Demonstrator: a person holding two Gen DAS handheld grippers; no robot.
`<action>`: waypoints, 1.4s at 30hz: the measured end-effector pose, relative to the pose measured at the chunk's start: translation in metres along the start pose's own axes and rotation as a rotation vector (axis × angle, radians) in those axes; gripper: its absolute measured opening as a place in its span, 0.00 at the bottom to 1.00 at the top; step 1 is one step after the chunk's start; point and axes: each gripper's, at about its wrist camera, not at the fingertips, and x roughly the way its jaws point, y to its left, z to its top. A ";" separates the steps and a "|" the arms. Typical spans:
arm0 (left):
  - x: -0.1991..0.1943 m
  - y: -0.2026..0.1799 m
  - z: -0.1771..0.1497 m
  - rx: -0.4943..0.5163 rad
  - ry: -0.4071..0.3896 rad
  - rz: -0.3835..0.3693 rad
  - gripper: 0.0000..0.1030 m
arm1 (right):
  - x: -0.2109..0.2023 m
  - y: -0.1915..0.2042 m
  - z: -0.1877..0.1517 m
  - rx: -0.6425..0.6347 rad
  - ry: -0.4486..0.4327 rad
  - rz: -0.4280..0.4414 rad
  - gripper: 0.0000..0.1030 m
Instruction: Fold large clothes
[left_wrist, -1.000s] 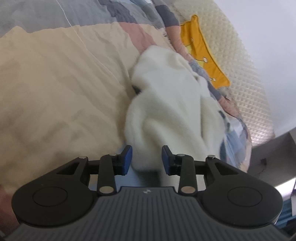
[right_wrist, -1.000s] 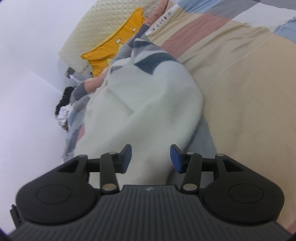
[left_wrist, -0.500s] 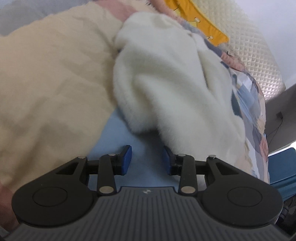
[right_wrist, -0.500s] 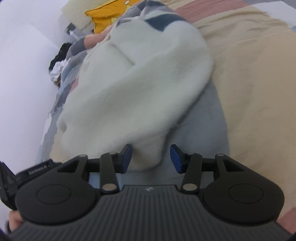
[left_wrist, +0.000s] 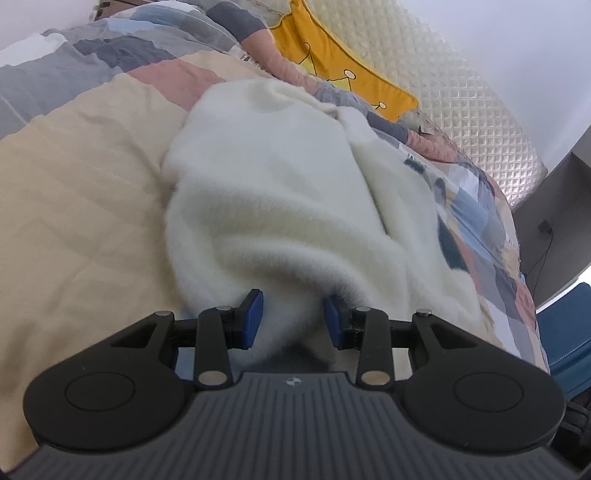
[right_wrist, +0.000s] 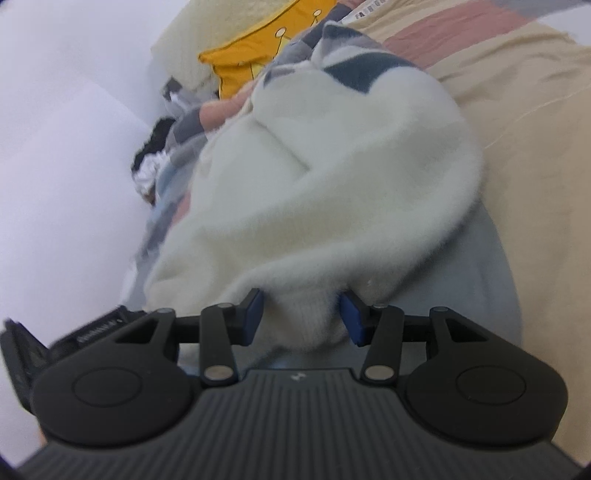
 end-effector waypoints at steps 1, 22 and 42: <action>0.008 -0.002 0.003 0.001 0.002 -0.001 0.40 | 0.002 -0.004 0.002 0.028 -0.007 0.012 0.48; 0.044 0.011 0.013 -0.121 0.008 -0.037 0.42 | -0.024 -0.014 0.000 0.156 -0.126 0.099 0.12; 0.011 0.061 -0.035 -0.537 0.136 -0.181 0.59 | -0.045 -0.012 -0.002 0.158 -0.188 0.114 0.11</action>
